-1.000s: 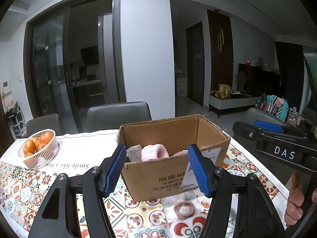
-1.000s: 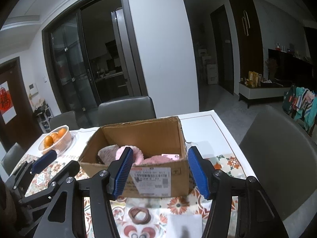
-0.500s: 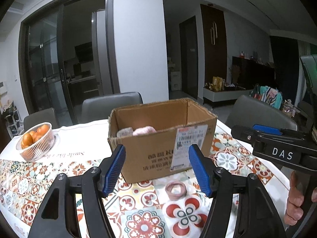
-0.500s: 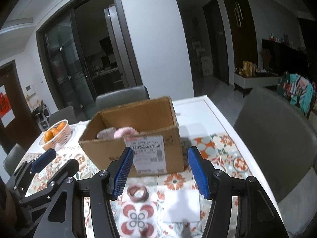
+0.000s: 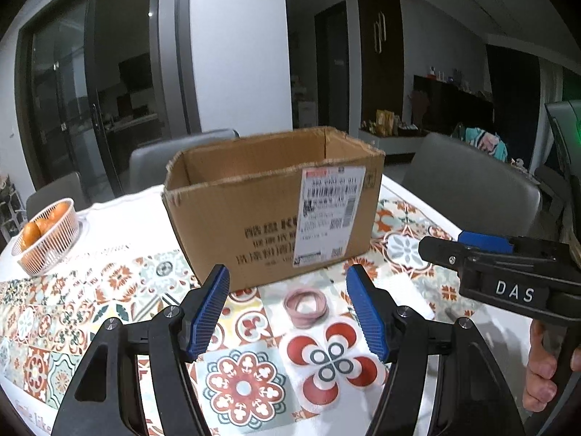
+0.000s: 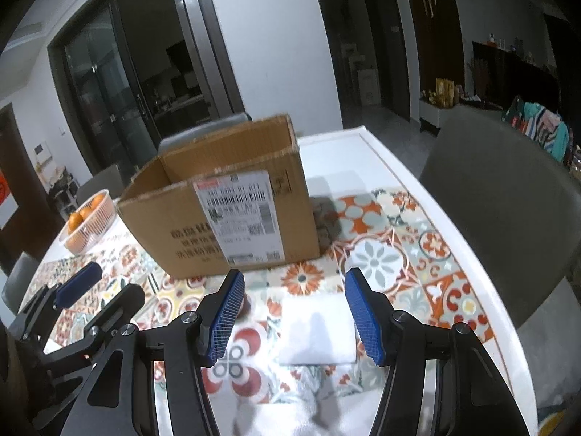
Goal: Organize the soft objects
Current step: 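Move both tools back toward the pink hair ties and white cloth, then grasp the pink hair ties with the left tool while the right tool grasps the white cloth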
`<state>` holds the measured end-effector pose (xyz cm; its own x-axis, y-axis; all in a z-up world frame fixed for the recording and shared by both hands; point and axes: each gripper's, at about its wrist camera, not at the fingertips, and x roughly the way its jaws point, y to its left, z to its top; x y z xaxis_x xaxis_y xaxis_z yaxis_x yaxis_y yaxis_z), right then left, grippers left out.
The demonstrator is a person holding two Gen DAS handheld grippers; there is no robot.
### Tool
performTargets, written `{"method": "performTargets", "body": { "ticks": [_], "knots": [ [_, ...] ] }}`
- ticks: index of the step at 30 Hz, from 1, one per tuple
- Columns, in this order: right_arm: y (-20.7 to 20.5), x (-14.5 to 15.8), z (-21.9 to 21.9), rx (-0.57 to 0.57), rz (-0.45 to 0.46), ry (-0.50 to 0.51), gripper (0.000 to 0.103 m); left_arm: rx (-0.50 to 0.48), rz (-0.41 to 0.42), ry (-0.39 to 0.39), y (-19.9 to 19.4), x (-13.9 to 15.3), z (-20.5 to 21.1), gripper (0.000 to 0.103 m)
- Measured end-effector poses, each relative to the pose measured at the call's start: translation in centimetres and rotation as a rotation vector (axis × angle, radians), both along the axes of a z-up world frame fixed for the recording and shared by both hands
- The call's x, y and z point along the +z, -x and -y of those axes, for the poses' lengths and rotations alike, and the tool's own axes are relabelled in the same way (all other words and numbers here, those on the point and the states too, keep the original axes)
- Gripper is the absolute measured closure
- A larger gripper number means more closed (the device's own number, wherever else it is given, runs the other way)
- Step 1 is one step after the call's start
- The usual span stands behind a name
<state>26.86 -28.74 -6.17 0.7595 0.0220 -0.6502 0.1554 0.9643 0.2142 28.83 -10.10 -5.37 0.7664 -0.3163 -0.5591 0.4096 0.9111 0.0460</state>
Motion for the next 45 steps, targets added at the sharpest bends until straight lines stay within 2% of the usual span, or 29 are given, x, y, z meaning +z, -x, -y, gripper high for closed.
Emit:
{"method": "performTargets", "body": {
  "ticks": [12,24,32,38,45],
  "knots": [
    [-1.0,-3.3,-0.1,0.011,-0.109,0.007,0.044,-0.026,-0.138,-0.027,-1.9,-4.1,0.5,0.037],
    [-3.1,-7.5,0.1,0.024,-0.243,0.001,0.044,-0.047,-0.183,-0.076,-4.1,-7.1,1.2,0.037],
    [-4.1,-8.8,-0.4,0.055,-0.285,0.017,0.044,-0.056,-0.238,-0.077,-6.3,-8.3,1.6,0.037],
    [-4.6,-9.0,-1.1,0.061,-0.275,0.075,0.044,-0.063,-0.273,-0.066,-7.5,-9.1,2.2,0.037],
    [-4.7,-9.3,-2.3,0.067,-0.261,0.158,0.044,-0.066,-0.285,-0.094,-8.6,-10.2,3.2,0.037]
  ]
}}
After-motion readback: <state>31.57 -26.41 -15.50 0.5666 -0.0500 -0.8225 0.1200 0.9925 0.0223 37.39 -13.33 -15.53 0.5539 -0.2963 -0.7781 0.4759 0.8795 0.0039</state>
